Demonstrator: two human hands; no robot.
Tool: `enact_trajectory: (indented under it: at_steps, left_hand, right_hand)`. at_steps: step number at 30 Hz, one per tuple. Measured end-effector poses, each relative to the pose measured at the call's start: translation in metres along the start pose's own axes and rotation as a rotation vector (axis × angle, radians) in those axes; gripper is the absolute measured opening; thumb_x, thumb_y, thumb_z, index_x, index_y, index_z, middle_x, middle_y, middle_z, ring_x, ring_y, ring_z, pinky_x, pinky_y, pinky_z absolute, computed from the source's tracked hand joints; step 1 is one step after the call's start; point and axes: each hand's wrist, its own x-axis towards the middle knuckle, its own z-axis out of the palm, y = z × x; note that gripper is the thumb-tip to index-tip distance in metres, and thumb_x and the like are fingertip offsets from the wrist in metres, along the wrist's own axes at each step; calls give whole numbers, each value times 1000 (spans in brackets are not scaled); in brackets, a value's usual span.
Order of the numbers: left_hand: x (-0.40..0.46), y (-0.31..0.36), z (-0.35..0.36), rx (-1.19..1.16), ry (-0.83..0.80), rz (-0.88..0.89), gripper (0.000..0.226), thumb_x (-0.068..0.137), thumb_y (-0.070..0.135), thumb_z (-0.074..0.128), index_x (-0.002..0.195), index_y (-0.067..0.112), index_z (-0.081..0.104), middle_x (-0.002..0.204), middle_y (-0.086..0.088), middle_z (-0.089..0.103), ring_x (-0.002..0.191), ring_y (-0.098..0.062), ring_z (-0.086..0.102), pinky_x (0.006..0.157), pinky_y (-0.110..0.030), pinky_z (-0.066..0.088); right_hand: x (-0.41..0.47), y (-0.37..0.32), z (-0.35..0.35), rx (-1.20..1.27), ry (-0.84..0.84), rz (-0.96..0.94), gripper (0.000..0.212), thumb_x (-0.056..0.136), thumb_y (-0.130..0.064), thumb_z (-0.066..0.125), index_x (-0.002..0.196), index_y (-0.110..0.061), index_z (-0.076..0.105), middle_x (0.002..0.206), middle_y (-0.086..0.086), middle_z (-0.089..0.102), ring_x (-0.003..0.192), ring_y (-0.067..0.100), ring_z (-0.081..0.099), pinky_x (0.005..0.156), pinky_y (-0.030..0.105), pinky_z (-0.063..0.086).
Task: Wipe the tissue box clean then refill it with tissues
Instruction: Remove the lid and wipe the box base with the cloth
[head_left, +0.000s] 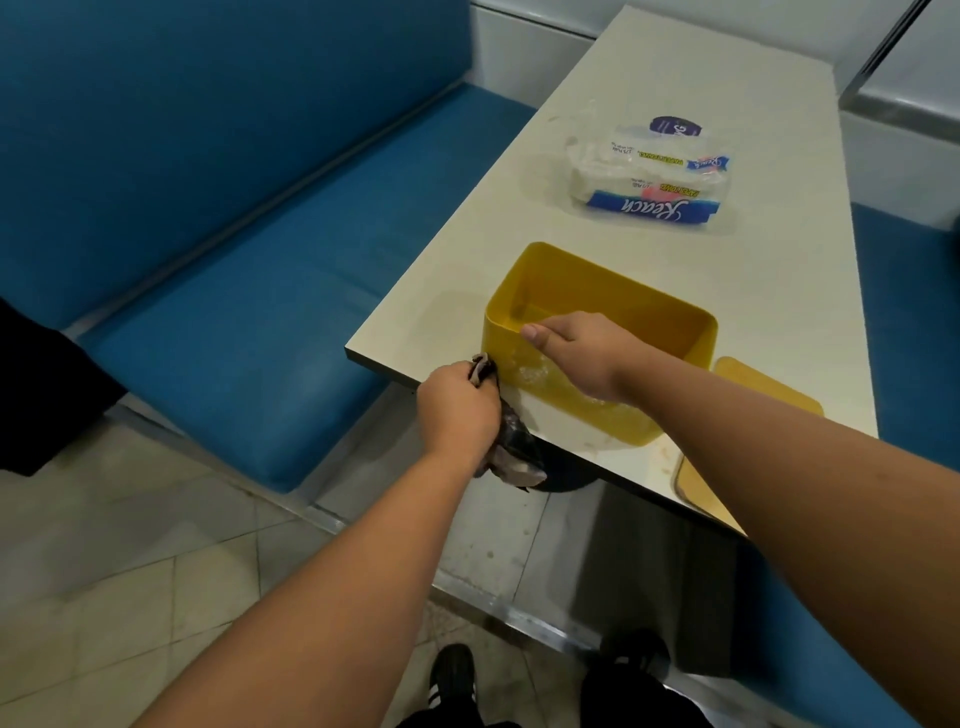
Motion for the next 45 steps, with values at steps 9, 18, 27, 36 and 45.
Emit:
enact_trajectory:
  at_steps: [9, 18, 27, 36, 45]
  left_hand:
    - [-4, 3, 11, 29, -10, -47, 23, 94, 31, 56, 80, 16, 66, 70, 1, 60, 61, -12, 54, 52, -25, 39]
    - [-26, 7, 21, 86, -105, 38, 17, 93, 28, 58, 84, 18, 69, 72, 1, 61, 65, -18, 57, 58, -26, 43]
    - [-27, 5, 20, 199, -129, 127, 13, 91, 26, 58, 91, 20, 69, 79, 2, 61, 69, -19, 55, 61, -26, 43]
    - [-32, -24, 8, -164, 46, 116, 8, 92, 25, 61, 89, 23, 68, 80, 6, 63, 76, -10, 58, 60, -22, 43]
    - [-39, 5, 32, -217, 218, 381, 19, 90, 17, 64, 107, 12, 69, 98, 2, 62, 86, -9, 56, 73, -9, 40]
  right_hand:
    - [2, 4, -1, 46, -23, -31, 51, 101, -47, 31, 137, -16, 50, 141, 9, 50, 129, 27, 46, 99, 33, 35]
    - [-4, 3, 0, 34, -31, -35, 49, 102, -46, 31, 131, -15, 55, 132, 10, 58, 120, 27, 52, 94, 32, 38]
    - [-7, -1, -1, 31, -45, -40, 49, 102, -45, 32, 135, -14, 52, 136, 10, 55, 123, 26, 49, 97, 32, 36]
    - [-17, 25, -15, 199, -129, -8, 45, 100, -43, 38, 139, -25, 49, 144, 1, 47, 131, 22, 43, 104, 34, 33]
    - [-16, 34, 0, 294, -75, -41, 37, 100, -37, 43, 125, -17, 62, 128, 1, 60, 121, 19, 52, 106, 39, 37]
